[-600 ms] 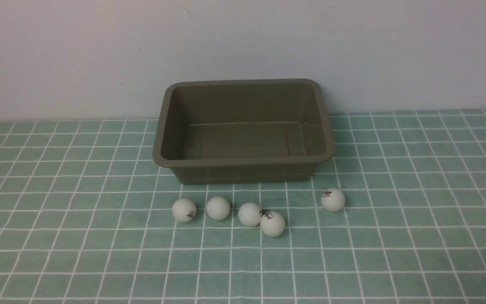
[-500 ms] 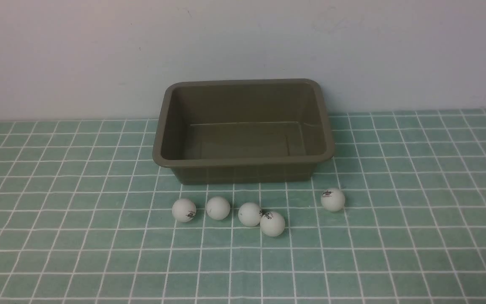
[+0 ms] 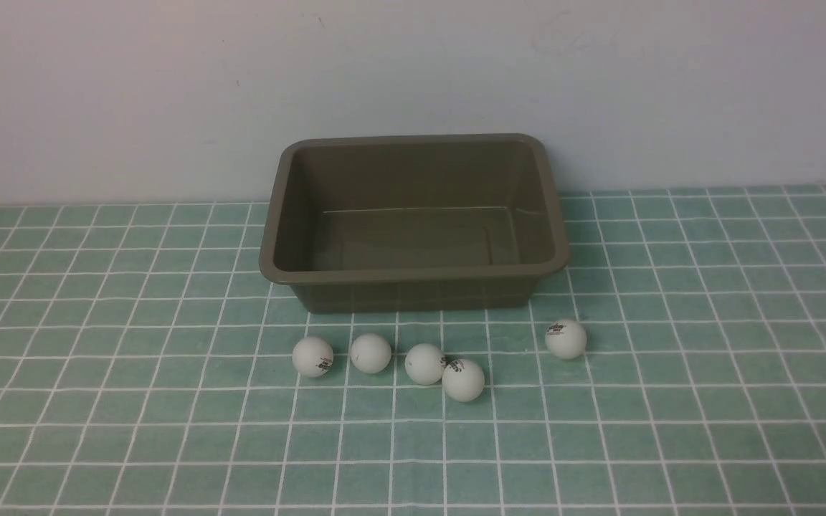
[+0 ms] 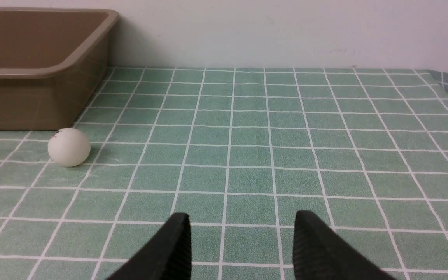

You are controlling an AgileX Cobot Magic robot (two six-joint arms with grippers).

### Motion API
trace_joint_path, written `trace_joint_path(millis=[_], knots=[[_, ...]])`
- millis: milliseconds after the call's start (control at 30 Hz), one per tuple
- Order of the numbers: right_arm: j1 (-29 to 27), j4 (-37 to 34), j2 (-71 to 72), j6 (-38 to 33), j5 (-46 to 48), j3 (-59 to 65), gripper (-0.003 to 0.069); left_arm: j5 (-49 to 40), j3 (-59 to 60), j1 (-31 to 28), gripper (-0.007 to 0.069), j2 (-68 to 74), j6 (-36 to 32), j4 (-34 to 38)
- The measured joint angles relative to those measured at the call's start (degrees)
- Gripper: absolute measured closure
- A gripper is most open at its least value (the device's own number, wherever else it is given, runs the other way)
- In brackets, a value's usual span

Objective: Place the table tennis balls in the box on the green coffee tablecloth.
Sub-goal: 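Reach for and grasp a ping pong ball on the table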

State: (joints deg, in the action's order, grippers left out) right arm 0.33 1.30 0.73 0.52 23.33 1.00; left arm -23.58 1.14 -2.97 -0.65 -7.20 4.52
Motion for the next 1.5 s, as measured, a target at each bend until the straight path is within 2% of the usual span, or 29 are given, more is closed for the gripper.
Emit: trace_joint_path(millis=[467, 667, 733, 900, 1033, 1133, 1500], knots=[[0.0, 0.23, 0.0, 0.0, -0.25, 0.06, 0.0323, 0.0, 0.0, 0.0, 0.023, 0.0, 0.0, 0.0], [0.0, -0.45, 0.0, 1.06, -9.11, 0.42, 0.0323, 0.0, 0.0, 0.0, 0.023, 0.0, 0.0, 0.0], [0.0, -1.3, 0.0, 1.27, -9.16, -1.84, 0.0323, 0.0, 0.0, 0.0, 0.023, 0.0, 0.0, 0.0], [0.0, -2.74, 0.0, 1.33, -0.74, -13.74, 0.0323, 0.0, 0.0, 0.0, 0.023, 0.0, 0.0, 0.0], [0.0, -3.25, -0.05, 1.33, 15.21, -27.76, 0.0323, 0.0, 0.0, 0.0, 0.023, 0.0, 0.0, 0.0], [0.0, -4.22, -0.05, 1.33, 22.93, -34.62, 0.0323, 0.0, 0.0, 0.0, 0.023, 0.0, 0.0, 0.0], [0.0, -7.87, -0.05, 1.33, 24.86, -37.87, 0.0323, 0.0, 0.0, 0.0, 0.023, 0.0, 0.0, 0.0]])
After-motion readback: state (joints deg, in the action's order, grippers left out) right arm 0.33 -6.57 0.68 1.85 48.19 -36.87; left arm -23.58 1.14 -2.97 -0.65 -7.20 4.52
